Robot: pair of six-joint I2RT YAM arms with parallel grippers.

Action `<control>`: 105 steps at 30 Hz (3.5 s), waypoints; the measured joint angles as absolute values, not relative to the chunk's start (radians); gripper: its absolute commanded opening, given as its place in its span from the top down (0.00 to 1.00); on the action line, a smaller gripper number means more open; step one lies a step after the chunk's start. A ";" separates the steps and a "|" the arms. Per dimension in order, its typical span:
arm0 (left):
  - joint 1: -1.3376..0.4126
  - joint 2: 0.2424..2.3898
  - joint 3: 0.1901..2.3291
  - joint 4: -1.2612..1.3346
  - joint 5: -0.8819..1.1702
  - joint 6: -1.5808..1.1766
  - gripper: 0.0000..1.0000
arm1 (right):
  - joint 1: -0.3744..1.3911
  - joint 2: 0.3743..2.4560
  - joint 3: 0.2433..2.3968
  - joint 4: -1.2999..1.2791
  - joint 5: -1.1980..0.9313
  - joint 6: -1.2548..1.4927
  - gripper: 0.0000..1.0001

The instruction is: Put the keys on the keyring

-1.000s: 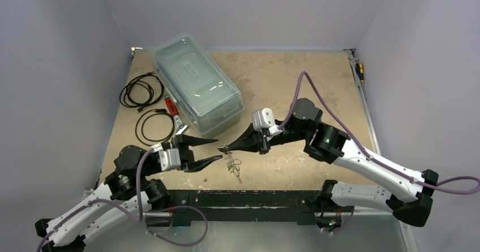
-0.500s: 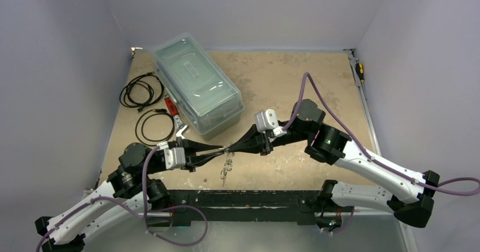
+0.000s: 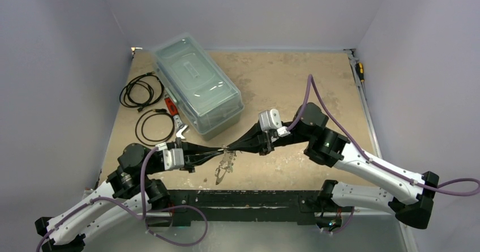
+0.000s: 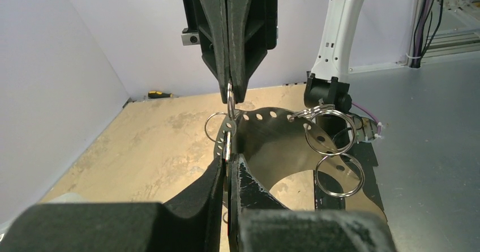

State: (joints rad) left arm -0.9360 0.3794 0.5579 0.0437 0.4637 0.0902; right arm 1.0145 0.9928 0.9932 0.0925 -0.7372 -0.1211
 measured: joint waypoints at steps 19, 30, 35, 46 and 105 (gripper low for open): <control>-0.936 0.354 0.558 0.039 0.445 0.098 0.46 | 1.015 1.008 0.969 0.203 -0.734 -0.068 1.00; -0.936 0.318 0.558 0.043 0.441 0.098 0.66 | 1.015 1.047 0.965 0.204 -0.754 -0.068 1.00; -0.936 0.318 0.558 0.044 0.443 0.099 0.71 | 1.015 1.063 0.964 0.216 -0.756 -0.065 1.00; -0.936 0.319 0.558 0.043 0.444 0.099 0.80 | 1.015 1.093 0.964 0.261 -0.781 -0.059 1.00; -0.929 0.409 0.559 -0.042 0.397 0.089 1.00 | 1.015 1.197 1.224 -0.345 -0.680 -0.271 0.84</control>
